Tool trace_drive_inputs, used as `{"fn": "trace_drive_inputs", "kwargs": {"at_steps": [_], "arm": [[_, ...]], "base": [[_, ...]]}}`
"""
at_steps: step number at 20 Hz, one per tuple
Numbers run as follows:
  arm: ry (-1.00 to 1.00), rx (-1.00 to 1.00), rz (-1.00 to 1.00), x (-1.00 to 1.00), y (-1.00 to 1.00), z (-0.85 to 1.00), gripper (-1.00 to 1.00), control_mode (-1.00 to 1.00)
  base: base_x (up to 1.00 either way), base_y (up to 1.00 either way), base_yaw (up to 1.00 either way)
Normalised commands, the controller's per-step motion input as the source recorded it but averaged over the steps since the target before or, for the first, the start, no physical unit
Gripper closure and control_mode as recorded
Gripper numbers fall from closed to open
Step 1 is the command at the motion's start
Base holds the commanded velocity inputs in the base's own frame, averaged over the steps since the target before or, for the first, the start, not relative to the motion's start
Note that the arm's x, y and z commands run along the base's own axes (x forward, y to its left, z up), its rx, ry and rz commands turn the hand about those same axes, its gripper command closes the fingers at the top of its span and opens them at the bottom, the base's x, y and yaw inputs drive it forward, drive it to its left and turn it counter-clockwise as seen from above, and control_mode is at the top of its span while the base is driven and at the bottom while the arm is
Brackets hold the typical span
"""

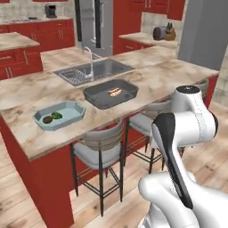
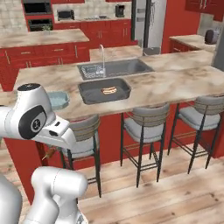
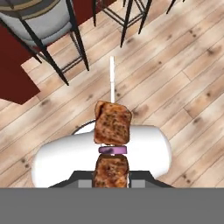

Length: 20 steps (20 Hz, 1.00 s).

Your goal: Place the cold items (kiwi and avocado) from the fridge in one tupperware on the dining counter. Place the warm items (kebab skewer and hot dog) in the stove area in another tupperware.

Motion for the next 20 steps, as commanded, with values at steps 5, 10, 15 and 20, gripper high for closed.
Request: {"fn": "trace_drive_inputs", "kwargs": {"at_steps": [5, 10, 15, 20], "arm": [[0.0, 0.0, 0.0, 0.0, 0.0, 0.0, 1.0, 1.0], [0.0, 0.0, 0.0, 0.0, 0.0, 0.0, 1.0, 1.0], [0.0, 0.0, 0.0, 0.0, 0.0, 0.0, 1.0, 1.0], [0.0, 0.0, 0.0, 0.0, 0.0, 0.0, 1.0, 1.0]], "base": [[0.02, -0.81, 0.72], [0.0, -0.89, 0.67], [0.0, -0.96, 0.6], [0.0, -0.94, 0.13]]}}
